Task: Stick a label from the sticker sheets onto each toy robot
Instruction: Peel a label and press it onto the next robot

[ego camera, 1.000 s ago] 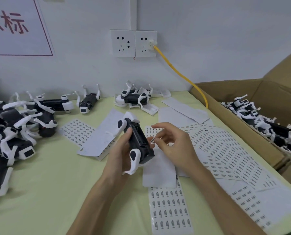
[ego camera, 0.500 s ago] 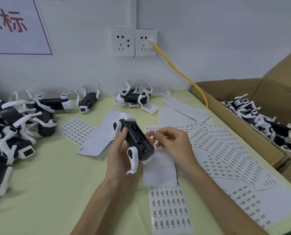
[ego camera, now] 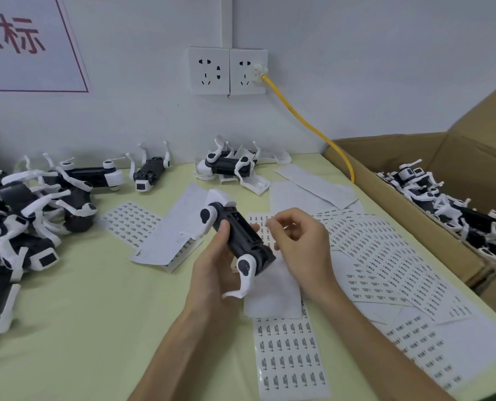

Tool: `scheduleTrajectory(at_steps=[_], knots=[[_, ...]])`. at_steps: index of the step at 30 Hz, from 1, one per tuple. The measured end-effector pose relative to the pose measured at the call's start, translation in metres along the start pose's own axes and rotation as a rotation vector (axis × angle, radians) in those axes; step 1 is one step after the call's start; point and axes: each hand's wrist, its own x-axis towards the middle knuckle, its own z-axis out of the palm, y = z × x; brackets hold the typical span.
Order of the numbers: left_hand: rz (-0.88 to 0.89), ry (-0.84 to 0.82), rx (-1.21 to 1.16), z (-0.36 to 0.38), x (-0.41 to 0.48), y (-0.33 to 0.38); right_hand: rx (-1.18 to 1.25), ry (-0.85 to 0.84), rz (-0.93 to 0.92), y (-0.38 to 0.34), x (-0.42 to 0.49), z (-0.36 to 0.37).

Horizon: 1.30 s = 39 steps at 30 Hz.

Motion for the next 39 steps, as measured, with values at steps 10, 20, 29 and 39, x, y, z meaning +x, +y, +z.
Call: scheduleTrajectory(at_steps=[10,20,29,39], knots=[[0.012,0.026,-0.108,-0.012,0.006,-0.001,-0.068,0.074,-0.245,-0.028,0.02,-0.028],[-0.049,0.093,-0.223,-0.007,0.003,0.0,0.223,-0.21,-0.251,-0.113,-0.017,-0.063],[-0.127,0.063,-0.152,0.001,-0.005,0.005,0.978,-0.229,0.538,-0.067,-0.102,0.024],[-0.187,-0.102,-0.069,-0.001,-0.009,0.005,0.996,-0.164,0.522,-0.06,-0.095,0.028]])
